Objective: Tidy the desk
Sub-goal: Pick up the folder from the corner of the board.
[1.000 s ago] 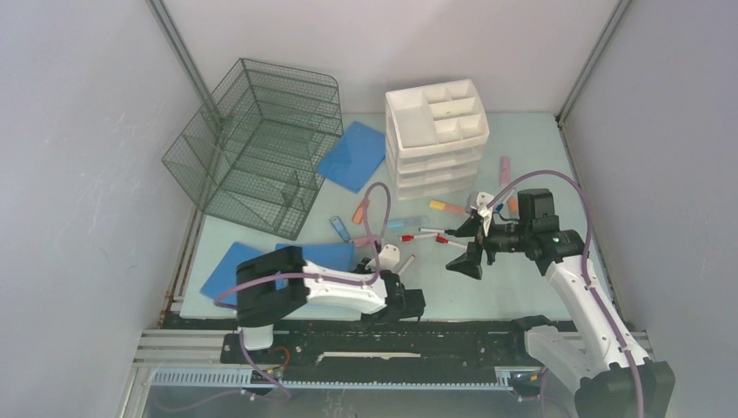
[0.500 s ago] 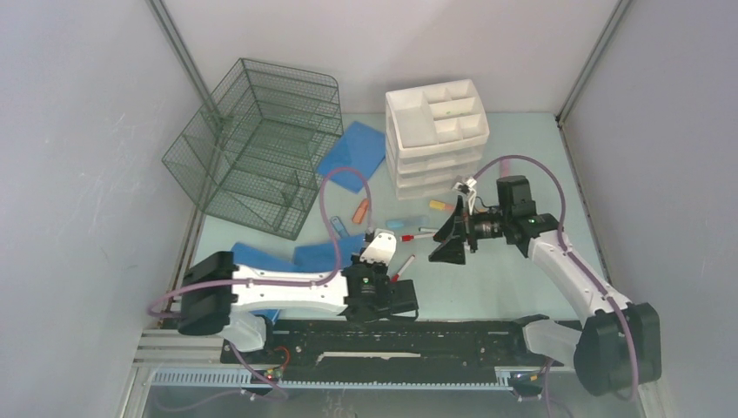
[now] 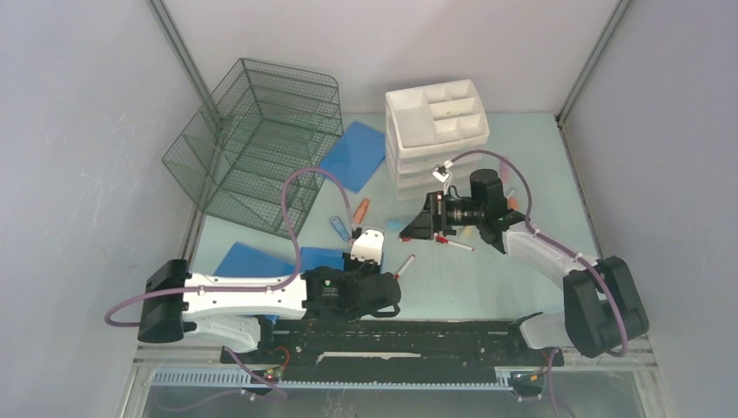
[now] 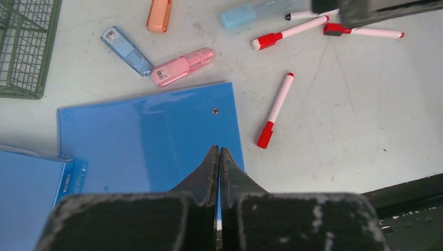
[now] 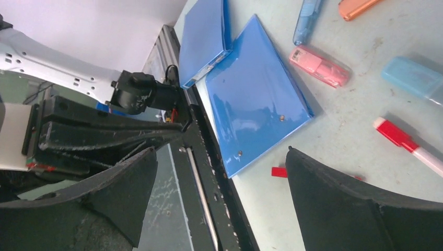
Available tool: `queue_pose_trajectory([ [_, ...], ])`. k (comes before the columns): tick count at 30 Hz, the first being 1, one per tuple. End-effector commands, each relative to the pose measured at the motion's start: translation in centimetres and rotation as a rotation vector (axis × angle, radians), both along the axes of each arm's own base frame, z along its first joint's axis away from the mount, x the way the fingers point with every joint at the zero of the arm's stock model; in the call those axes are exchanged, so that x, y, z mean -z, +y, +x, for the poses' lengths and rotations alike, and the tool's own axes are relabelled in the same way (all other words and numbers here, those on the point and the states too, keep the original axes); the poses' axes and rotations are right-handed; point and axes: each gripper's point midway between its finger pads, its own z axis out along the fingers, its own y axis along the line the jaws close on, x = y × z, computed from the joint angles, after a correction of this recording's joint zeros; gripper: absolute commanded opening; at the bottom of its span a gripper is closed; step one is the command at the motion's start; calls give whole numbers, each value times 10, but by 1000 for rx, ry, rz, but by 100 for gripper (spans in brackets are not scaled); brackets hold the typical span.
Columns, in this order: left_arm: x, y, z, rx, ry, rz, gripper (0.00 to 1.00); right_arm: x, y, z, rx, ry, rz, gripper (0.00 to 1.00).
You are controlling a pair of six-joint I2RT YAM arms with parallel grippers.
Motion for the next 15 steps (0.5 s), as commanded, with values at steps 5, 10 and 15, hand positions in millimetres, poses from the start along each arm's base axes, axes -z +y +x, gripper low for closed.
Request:
queue_pose_trajectory([
  [5, 6, 6, -5, 19, 33, -2, 1, 4, 17, -3, -106, -118, -34, 100],
  [10, 39, 6, -35, 135, 190, -88, 20, 7, 9, -34, -305, -201, -3, 100],
  [15, 48, -9, -74, 217, 372, -422, 44, 17, 8, -27, -326, -246, -75, 100],
])
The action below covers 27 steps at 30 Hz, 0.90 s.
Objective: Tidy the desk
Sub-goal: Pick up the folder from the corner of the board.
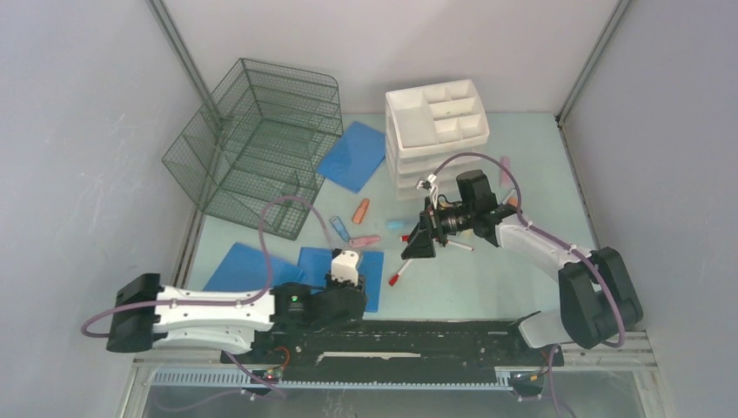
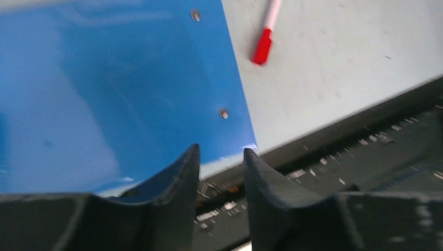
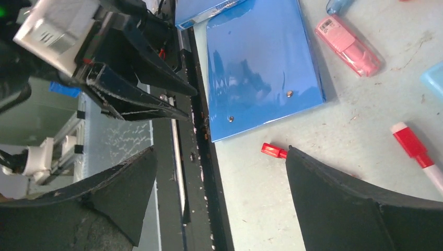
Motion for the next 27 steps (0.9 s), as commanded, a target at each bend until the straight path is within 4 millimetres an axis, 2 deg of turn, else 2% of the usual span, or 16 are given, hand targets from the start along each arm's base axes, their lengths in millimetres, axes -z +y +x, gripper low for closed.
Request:
queue_pose_trajectory([
  [1, -13, -32, -35, 42, 201, -409, 51, -6, 1, 2, -81, -102, -7, 100],
  [3, -18, -33, -41, 10, 253, -567, 61, -4, 3, 2, -85, -91, -7, 100],
  [5, -13, -30, -42, -47, 302, -666, 67, -4, 4, 1, -90, -87, -5, 100],
  [8, -5, -23, -40, -129, 345, -736, 70, -3, 5, -1, -100, -84, 0, 100],
  [12, -11, -24, -37, -201, 393, -826, 70, -1, 9, -7, -124, -80, -2, 100],
  [14, -10, -25, -39, -197, 402, -818, 70, 5, 14, -10, -145, -131, -38, 100],
  [18, 15, -17, -46, -239, 456, -737, 71, 9, 32, -5, -214, -218, -113, 100],
  [22, 28, -12, -47, -281, 485, -751, 73, 28, 52, 11, -232, -178, -202, 99],
  [23, 29, -11, -46, -289, 481, -755, 74, 38, 57, 14, -231, -166, -236, 99],
  [27, 41, -2, -43, -334, 479, -761, 77, 57, 75, 22, -206, -175, -331, 99],
])
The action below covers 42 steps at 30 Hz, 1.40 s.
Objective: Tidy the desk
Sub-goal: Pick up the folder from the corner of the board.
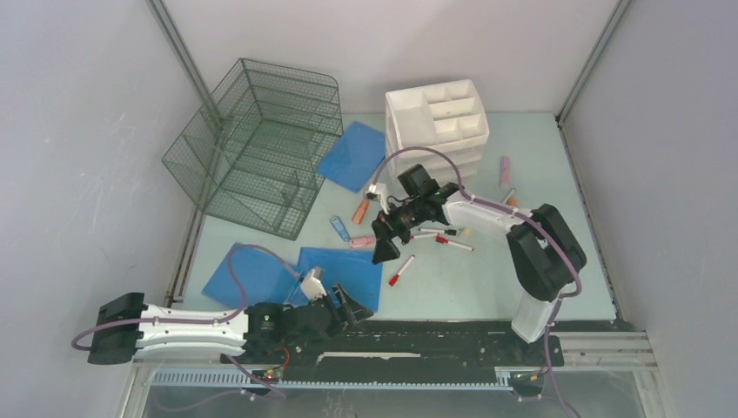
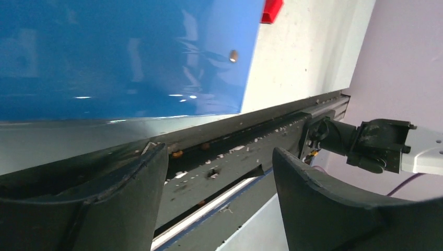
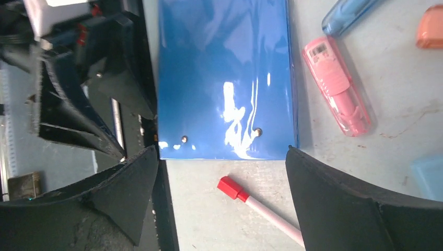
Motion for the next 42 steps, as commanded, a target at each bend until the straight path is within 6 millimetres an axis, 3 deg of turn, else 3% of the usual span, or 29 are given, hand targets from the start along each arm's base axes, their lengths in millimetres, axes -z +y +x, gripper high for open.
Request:
queue_pose_trajectory([
  [1, 3, 3, 4, -66, 29, -44, 78, 22, 10, 5, 33, -27, -129, 98],
  [9, 5, 6, 10, -102, 15, -88, 81, 45, 12, 13, 78, -4, -196, 94],
  [18, 0, 6, 18, -141, -9, -128, 83, 45, 13, 18, 70, -30, -194, 95],
  [22, -11, 0, 22, -167, -8, -200, 84, 54, 16, 7, 35, 35, -183, 95],
  [23, -3, 3, 22, -172, -7, -194, 84, 55, 18, 2, 19, 62, -174, 95],
  [30, -1, 2, 25, -201, 10, -207, 84, 48, 21, -10, -10, 142, -130, 92],
  [37, 15, 7, 22, -224, 68, -188, 84, 30, 17, -10, 1, 205, -82, 79],
  [42, 11, 7, 26, -239, 60, -207, 83, 21, 19, -20, -17, 280, -50, 65],
])
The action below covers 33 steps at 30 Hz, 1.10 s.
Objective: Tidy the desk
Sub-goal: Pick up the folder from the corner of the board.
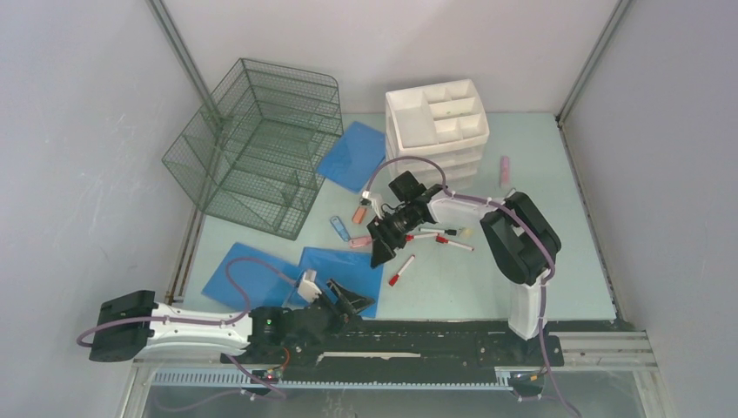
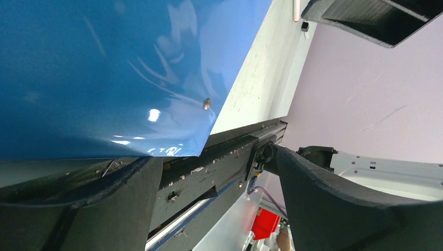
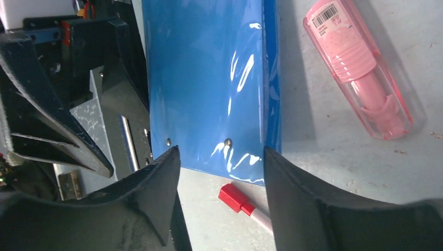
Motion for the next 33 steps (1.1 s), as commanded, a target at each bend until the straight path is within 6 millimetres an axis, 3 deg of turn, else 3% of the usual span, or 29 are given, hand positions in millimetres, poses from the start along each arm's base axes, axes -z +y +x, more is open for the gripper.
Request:
queue_pose_trajectory([
  [1, 15, 13, 6, -50, 1, 4, 83, -34, 10, -14, -29, 90, 90, 61],
  [7, 12, 16, 9, -79, 7, -32, 81, -43, 11, -21, -33, 146, 113, 40],
  [11, 8, 18, 13, -103, -1, -63, 80, -41, 12, -22, -25, 157, 99, 31],
  [18, 1, 18, 14, -95, -36, -60, 79, -42, 8, -15, -1, 128, 81, 0],
  [27, -26, 10, 15, 24, -249, 35, 87, -86, -28, -6, -15, 9, 148, 0],
  [28, -40, 6, 16, 38, -291, 27, 88, -92, -33, -6, -20, 12, 154, 0],
  [33, -76, 4, 15, 131, -492, 83, 92, -111, -59, -20, -79, -7, 157, 0],
])
